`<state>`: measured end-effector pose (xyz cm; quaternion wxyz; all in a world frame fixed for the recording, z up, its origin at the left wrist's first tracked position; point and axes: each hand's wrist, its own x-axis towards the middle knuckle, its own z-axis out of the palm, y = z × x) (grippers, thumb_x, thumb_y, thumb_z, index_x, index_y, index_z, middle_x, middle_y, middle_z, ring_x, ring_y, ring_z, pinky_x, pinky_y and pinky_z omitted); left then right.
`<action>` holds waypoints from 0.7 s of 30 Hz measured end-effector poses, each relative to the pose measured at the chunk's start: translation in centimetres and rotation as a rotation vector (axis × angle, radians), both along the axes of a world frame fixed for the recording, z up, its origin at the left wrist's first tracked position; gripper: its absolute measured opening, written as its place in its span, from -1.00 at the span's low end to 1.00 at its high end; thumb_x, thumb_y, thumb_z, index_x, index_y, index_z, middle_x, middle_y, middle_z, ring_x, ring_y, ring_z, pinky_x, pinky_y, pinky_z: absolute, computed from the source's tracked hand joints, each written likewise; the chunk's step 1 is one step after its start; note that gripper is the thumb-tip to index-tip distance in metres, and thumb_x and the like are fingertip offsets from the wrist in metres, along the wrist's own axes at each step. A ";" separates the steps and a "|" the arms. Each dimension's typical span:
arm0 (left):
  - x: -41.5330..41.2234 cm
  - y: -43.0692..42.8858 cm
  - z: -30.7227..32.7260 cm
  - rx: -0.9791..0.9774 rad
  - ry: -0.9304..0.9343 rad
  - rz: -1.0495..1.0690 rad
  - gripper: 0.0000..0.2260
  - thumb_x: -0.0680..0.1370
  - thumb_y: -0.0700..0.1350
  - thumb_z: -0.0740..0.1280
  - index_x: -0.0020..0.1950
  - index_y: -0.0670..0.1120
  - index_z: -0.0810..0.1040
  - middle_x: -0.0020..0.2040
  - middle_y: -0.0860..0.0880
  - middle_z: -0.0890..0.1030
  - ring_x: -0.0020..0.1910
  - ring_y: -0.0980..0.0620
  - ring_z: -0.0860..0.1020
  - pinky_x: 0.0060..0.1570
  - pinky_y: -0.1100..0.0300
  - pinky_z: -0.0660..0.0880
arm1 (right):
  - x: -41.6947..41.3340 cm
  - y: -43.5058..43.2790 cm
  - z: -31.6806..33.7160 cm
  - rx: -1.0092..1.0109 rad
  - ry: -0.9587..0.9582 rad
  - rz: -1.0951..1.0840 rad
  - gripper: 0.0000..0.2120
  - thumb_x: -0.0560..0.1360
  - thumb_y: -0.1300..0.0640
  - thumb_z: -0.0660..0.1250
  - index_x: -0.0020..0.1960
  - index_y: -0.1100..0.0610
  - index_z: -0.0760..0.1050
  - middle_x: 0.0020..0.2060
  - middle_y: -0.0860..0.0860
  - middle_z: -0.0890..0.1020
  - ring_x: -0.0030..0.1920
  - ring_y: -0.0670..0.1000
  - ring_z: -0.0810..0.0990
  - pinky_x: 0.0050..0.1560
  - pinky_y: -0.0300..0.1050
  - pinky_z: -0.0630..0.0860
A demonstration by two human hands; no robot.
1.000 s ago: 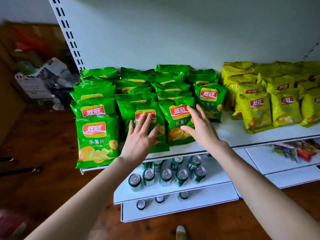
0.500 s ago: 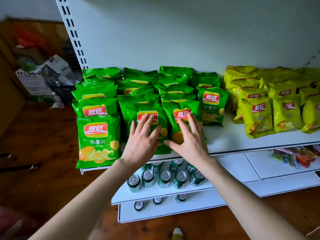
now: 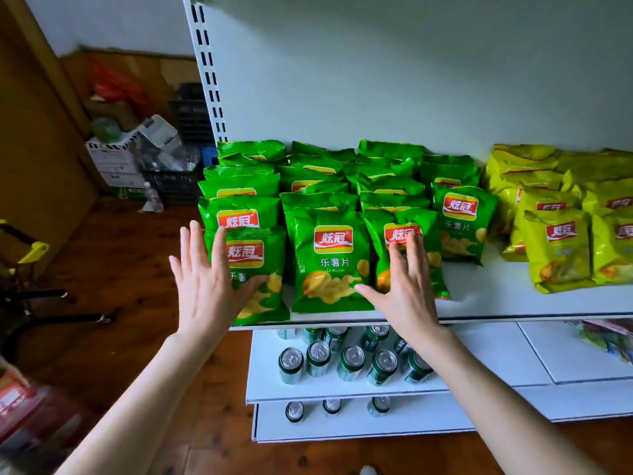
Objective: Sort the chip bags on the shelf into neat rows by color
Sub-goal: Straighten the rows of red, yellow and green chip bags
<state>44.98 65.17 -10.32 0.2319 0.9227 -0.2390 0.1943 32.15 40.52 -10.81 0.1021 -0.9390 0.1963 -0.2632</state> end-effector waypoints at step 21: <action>0.6 -1.1 -0.1 -0.262 0.220 -0.118 -0.02 0.29 0.21 0.42 0.53 -0.20 0.07 0.52 -0.31 -0.02 0.51 -0.25 0.01 0.43 -0.09 0.11 | -0.5 0.4 -0.4 -0.064 -0.105 -0.022 -0.25 0.22 0.05 0.58 0.30 0.31 0.41 0.37 0.38 0.26 0.37 0.15 0.08 0.29 0.25 0.08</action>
